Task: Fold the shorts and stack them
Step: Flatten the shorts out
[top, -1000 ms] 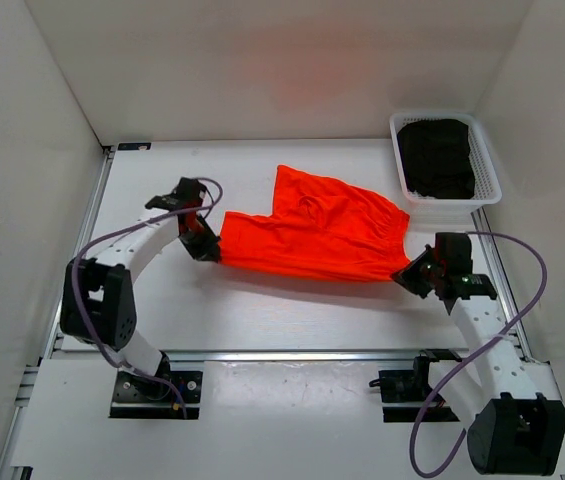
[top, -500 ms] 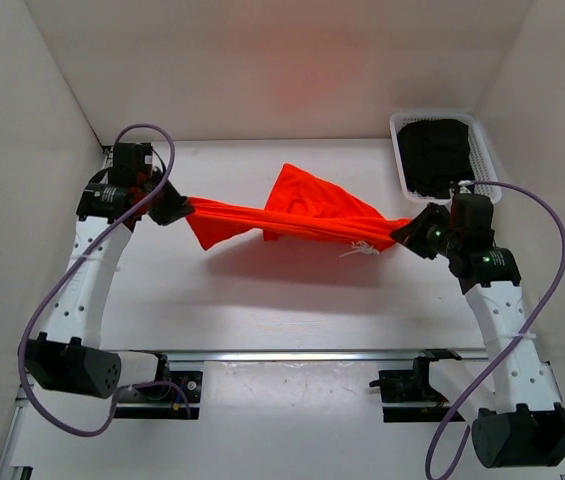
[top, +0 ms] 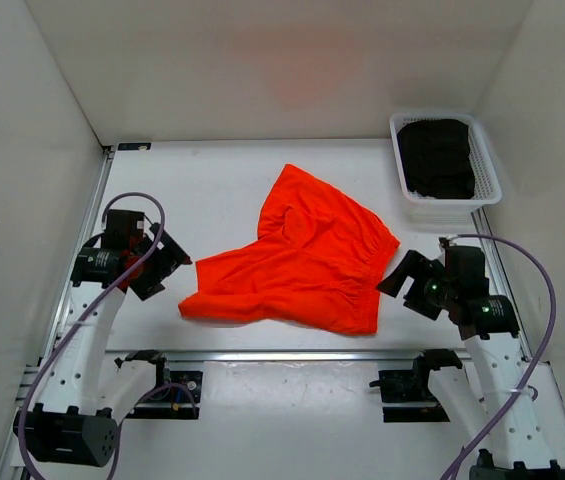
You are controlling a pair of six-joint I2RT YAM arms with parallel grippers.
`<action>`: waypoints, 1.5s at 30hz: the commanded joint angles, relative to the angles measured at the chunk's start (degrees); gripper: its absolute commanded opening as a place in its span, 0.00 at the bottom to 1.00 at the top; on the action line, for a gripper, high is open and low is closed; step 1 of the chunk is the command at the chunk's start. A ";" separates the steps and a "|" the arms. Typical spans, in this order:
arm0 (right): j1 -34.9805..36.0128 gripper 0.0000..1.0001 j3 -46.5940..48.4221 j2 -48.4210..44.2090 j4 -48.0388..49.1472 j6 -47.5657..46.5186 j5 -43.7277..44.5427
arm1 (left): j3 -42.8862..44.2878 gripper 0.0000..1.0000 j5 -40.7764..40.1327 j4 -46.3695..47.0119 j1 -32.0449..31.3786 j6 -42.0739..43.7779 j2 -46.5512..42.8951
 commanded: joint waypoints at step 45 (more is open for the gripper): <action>10.32 0.00 35.81 65.78 16.88 -7.26 27.18 | 58.10 0.10 -6.49 4.32 -10.63 14.91 75.86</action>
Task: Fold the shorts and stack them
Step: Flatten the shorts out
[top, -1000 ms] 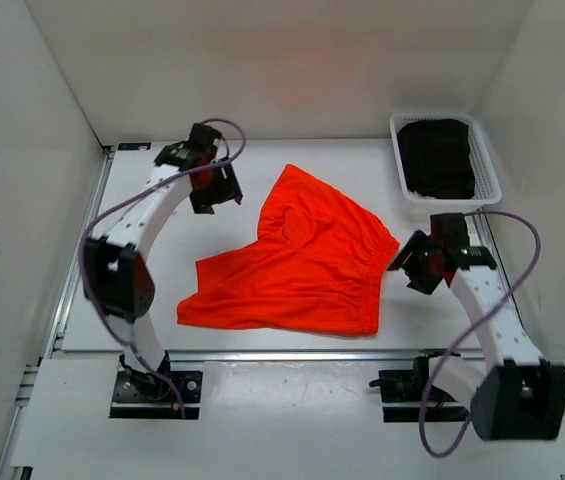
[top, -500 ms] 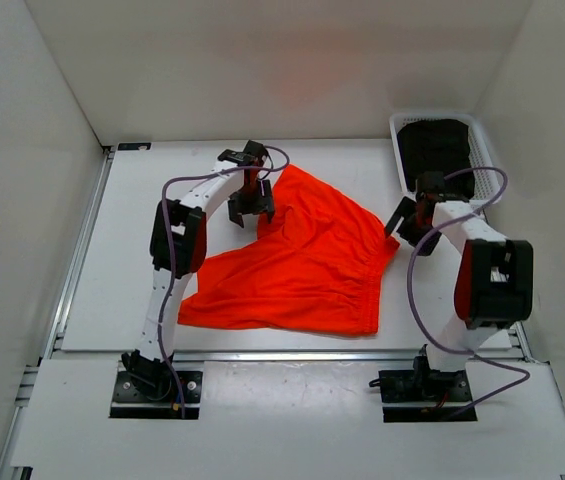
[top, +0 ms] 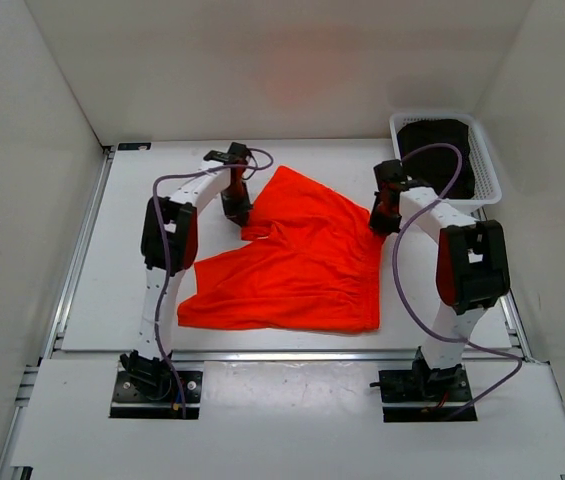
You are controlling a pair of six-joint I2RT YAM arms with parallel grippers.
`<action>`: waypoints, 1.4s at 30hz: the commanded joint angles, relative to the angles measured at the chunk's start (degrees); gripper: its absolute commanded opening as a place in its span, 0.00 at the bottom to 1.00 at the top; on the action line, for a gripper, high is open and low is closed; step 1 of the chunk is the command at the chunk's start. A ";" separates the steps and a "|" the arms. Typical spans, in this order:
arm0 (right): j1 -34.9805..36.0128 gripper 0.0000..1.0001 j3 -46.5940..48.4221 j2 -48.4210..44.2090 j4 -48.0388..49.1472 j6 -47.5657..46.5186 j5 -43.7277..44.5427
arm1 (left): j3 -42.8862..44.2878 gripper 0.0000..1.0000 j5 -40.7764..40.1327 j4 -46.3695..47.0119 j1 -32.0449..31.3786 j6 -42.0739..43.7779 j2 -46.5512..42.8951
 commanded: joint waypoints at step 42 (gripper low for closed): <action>9.83 0.00 19.89 10.39 -7.53 -3.56 4.29 | 15.33 0.85 -9.06 -10.27 8.84 11.37 5.62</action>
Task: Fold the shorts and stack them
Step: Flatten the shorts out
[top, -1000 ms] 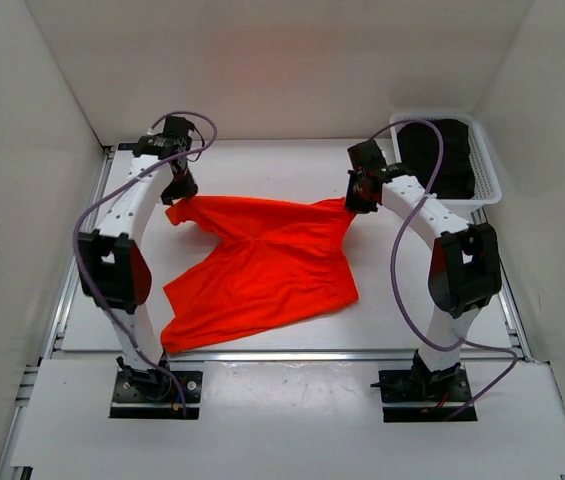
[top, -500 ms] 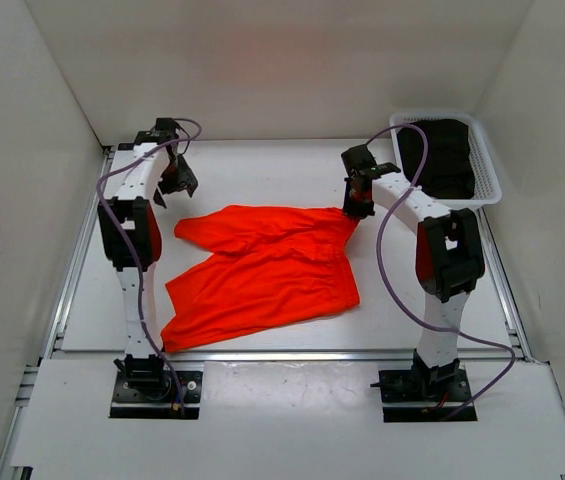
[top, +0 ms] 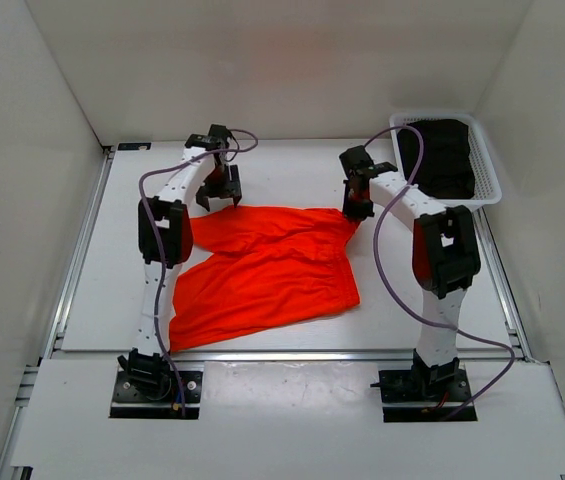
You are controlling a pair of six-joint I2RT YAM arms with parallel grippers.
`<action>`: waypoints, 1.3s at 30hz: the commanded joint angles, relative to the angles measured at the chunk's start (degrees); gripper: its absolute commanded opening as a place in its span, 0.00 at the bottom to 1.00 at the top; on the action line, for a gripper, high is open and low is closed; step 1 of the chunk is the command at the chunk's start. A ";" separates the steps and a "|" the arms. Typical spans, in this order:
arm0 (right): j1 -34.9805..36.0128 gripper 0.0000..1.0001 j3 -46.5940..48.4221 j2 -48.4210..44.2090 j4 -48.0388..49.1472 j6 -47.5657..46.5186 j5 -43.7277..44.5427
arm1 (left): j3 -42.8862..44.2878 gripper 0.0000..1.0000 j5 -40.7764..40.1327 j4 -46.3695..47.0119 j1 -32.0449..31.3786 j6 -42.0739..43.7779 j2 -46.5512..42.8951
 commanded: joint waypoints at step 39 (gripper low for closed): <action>-2.78 0.87 14.02 0.98 -3.47 -0.89 -0.63 | -7.10 0.98 -9.20 7.91 8.75 -5.20 -16.89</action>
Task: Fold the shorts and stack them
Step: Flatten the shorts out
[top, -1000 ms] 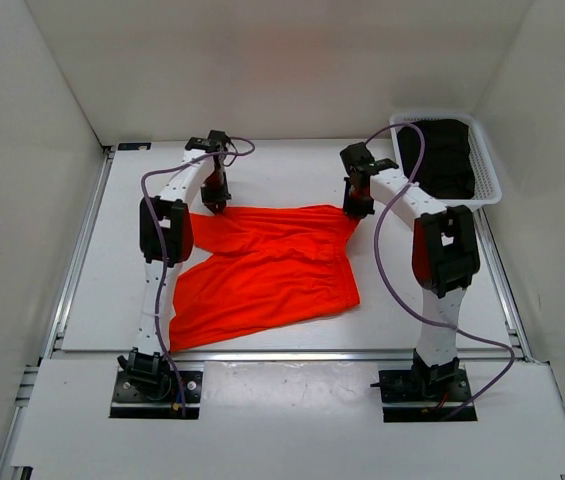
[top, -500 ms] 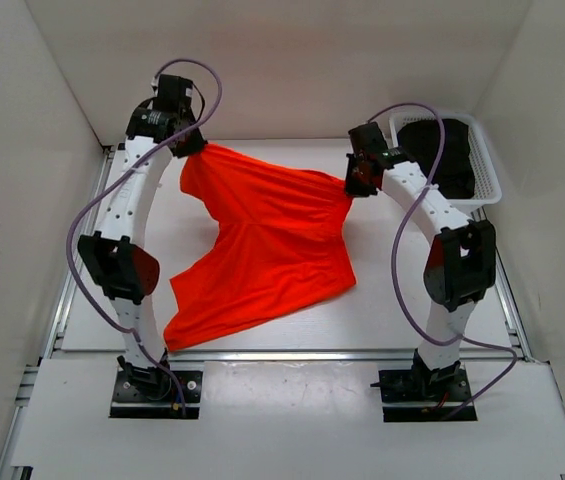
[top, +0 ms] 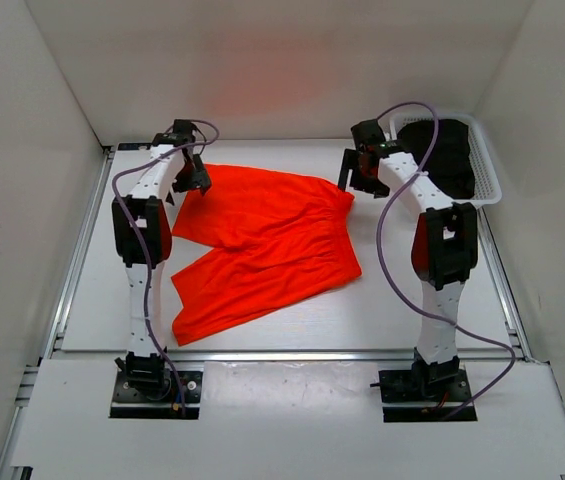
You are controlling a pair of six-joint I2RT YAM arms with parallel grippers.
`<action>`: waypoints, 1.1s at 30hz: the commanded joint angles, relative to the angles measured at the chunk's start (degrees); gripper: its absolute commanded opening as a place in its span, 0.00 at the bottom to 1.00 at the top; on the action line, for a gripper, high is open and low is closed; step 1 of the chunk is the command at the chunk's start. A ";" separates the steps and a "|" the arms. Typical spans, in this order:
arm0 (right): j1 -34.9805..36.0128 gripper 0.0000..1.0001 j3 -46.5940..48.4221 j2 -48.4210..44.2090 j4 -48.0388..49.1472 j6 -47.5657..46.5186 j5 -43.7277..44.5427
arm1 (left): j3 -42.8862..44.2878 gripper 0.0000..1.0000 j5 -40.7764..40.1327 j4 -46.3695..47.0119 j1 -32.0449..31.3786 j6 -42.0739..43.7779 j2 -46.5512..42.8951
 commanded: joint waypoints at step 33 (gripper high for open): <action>-8.82 0.82 -63.77 -38.58 23.64 22.53 -36.07 | -8.68 0.10 2.93 -1.61 8.02 -0.99 -6.43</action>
